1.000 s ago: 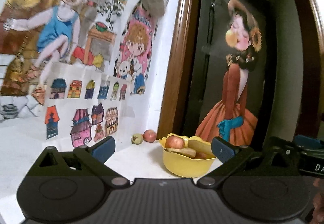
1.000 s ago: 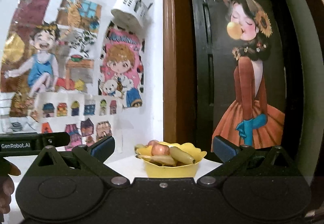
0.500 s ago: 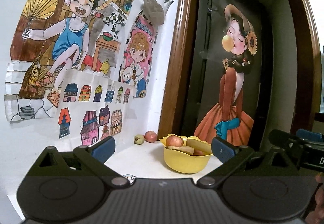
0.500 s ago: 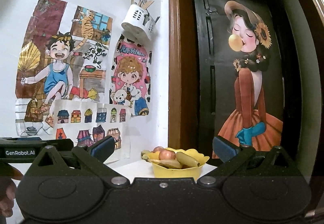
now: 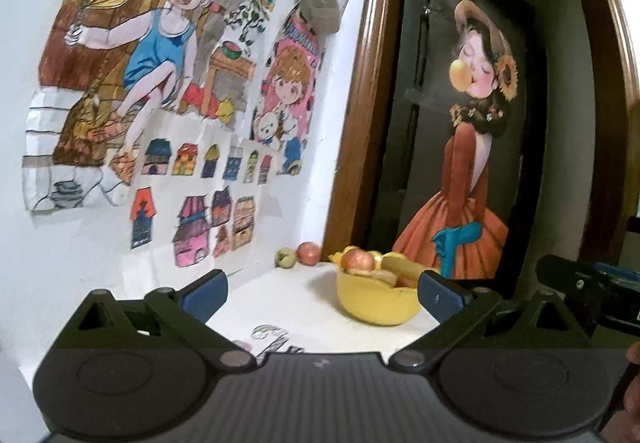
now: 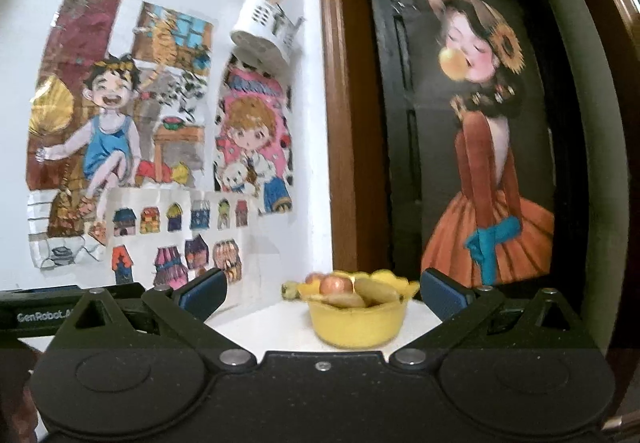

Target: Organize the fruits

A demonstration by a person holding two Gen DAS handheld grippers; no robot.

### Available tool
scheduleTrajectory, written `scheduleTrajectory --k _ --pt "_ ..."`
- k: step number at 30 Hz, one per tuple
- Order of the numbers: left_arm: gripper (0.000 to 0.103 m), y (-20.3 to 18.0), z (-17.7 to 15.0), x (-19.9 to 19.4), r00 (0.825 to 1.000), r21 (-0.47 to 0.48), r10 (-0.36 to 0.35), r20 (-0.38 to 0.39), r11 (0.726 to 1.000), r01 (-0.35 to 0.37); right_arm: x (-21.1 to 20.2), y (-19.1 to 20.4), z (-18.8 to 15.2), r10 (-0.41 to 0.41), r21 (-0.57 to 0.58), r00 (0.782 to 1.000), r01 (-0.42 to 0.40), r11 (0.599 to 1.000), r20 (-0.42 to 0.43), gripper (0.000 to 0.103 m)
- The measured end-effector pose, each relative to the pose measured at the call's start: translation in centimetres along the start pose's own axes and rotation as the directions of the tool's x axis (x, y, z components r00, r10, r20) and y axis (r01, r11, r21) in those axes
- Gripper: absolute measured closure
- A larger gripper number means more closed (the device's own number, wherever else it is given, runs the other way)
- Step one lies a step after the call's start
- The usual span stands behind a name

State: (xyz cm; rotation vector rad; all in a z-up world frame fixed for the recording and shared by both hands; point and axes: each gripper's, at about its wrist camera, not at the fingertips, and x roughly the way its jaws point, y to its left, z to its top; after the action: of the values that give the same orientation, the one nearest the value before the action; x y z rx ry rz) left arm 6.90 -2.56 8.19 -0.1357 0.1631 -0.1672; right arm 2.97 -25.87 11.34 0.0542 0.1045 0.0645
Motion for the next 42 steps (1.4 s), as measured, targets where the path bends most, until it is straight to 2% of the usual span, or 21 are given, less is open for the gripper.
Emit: scheduleTrajectory --k 5,12,17,24,28,42 --pt "0.000 1.5 -1.4 0.3 0.999 0.011 0.032 -0.030 0.999 -0.032 0.4 1.2 -2.2 -0.020 0.047 0.999 0.022 0.999 -0.042 0.001" --pt "0.000 3.1 -3.9 1.1 0.997 0.036 0.021 -0.080 0.999 -0.018 0.2 2.9 -6.3 -0.075 0.119 0.993 0.086 0.989 -0.094 0.001" --pt "0.000 3.7 -5.6 1.5 0.994 0.025 0.027 -0.103 0.999 -0.024 0.4 3.9 -8.7 -0.080 0.092 0.987 0.093 0.991 -0.138 0.001" --pt "0.000 4.8 -7.2 1.6 0.990 -0.030 0.067 -0.126 0.997 -0.071 1.6 3.7 -10.1 -0.122 0.082 0.979 0.137 0.987 -0.165 0.001" --pt "0.000 5.2 -7.7 1.7 0.987 -0.021 0.086 -0.139 0.996 -0.090 2.2 3.4 -10.9 -0.134 0.086 0.972 0.153 0.985 -0.192 0.001" --pt "0.000 5.3 -8.8 2.4 0.976 -0.014 0.105 -0.190 0.994 -0.109 3.4 3.8 -11.8 -0.108 0.078 0.968 0.129 0.989 -0.225 0.001"
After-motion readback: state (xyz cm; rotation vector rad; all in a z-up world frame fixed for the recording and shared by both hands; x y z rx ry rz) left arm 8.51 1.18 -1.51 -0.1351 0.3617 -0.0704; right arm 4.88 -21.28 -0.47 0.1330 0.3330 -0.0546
